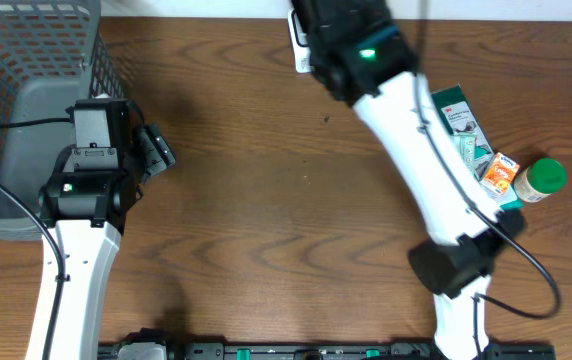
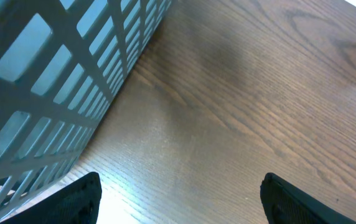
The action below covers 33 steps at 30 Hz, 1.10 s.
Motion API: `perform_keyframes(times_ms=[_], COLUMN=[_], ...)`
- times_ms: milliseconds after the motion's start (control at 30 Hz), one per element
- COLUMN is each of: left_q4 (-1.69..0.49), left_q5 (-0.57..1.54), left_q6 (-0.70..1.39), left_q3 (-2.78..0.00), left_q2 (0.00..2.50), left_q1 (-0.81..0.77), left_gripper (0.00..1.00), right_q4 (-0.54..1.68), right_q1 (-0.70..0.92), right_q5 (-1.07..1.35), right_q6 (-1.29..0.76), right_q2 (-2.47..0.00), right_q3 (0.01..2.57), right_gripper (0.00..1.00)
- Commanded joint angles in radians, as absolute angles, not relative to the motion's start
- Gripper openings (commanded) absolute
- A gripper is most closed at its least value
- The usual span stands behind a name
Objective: Scan the item barcode
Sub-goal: 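Raise the tissue pack with the right gripper toward the scanner, then hold the tissue pack in front of the scanner with the right gripper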
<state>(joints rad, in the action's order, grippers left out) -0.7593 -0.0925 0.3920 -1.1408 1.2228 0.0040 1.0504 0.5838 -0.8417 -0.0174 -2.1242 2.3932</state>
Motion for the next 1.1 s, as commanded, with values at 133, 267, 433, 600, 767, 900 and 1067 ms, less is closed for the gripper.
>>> perform_keyframes(times_ms=[133,267,433,600,767,900,1067], left_q4=[-0.763,-0.763,-0.763,-0.763,-0.763,-0.763,-0.763], left_q5=[-0.106,-0.106,-0.106,-0.106,-0.106,-0.106,-0.106], left_q6=[0.386,0.386,0.386,0.386,0.386,0.386,0.386], left_q3=[-1.141,-1.141,-1.141,-1.141,-1.141,-1.141,-1.141], left_q2=[1.224,1.224,1.224,1.224,1.224,1.224,1.224], left_q1=[0.008,0.008,0.008,0.008,0.008,0.008,0.008], left_gripper=[0.83,0.83,0.83,0.83,0.83,0.83,0.83], right_q4=[0.817,0.713,0.585,0.491,0.455,0.448,0.406], right_q1=[0.59,0.588,0.587,0.583,0.565,0.561,0.561], right_q5=[-0.982,-0.983,-0.983,-0.983,-0.972,-0.957,-0.956], right_q6=[0.188,0.201,0.313,0.405,0.416,0.416,0.416], right_q2=[-2.295,-2.368,-2.456,-2.532,-2.604,-2.654,-2.681], right_q3=[2.415,2.414,2.414,2.414,2.414,2.414,2.413], right_gripper=[0.01,0.01,0.01,0.01,0.01,0.01,0.01])
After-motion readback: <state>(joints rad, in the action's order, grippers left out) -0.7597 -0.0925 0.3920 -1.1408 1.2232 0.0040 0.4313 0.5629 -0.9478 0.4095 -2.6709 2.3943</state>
